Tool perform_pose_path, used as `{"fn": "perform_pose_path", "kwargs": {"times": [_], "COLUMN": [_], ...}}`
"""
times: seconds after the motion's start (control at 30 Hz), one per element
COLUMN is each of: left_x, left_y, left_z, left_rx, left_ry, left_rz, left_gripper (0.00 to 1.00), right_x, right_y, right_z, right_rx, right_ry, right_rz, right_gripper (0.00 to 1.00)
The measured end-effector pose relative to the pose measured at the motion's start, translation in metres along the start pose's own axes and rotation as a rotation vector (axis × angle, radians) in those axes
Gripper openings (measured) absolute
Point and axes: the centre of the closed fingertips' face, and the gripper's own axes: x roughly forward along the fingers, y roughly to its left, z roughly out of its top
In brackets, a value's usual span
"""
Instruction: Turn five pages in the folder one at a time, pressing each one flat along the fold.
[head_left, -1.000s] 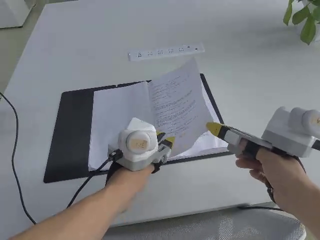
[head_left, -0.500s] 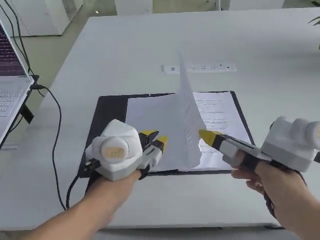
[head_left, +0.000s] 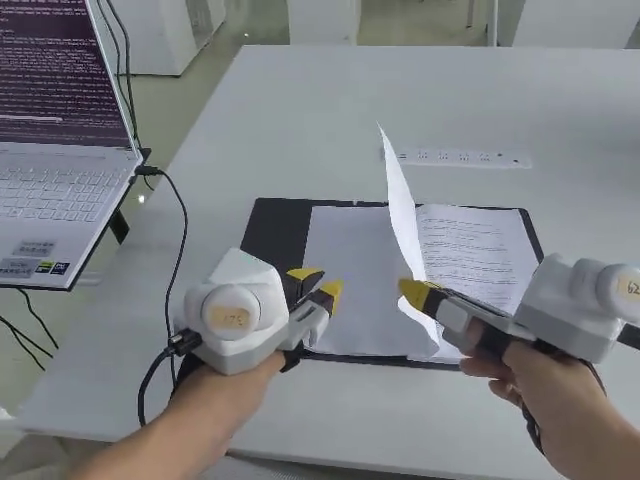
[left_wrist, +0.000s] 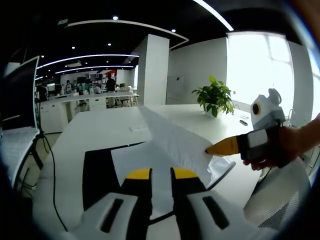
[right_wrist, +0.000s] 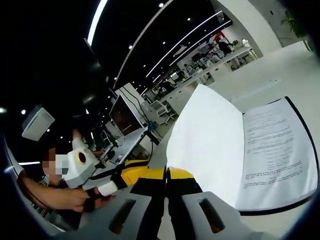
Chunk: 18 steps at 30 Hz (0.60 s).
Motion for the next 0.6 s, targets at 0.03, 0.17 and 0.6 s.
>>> {"fn": "perform_pose_path", "kwargs": {"times": [0.03, 0.17, 0.6], "left_x": [-0.002, -0.007, -0.024], "left_y": [0.002, 0.007, 0.028], "left_z": [0.001, 0.001, -0.012], "left_rx": [-0.005, -0.010, -0.031], "left_ry": [-0.004, -0.010, -0.004], "left_rz": [0.000, 0.007, 0.035], "left_gripper": [0.12, 0.13, 0.13], "right_x": [0.004, 0.015, 0.056], "right_y": [0.001, 0.005, -0.001], "right_z": [-0.003, -0.012, -0.044], "right_rx": [0.004, 0.002, 0.004], "right_ry": [0.011, 0.035, 0.127], "right_rz": [0.002, 0.002, -0.020], "right_gripper": [0.00, 0.00, 0.00]}}
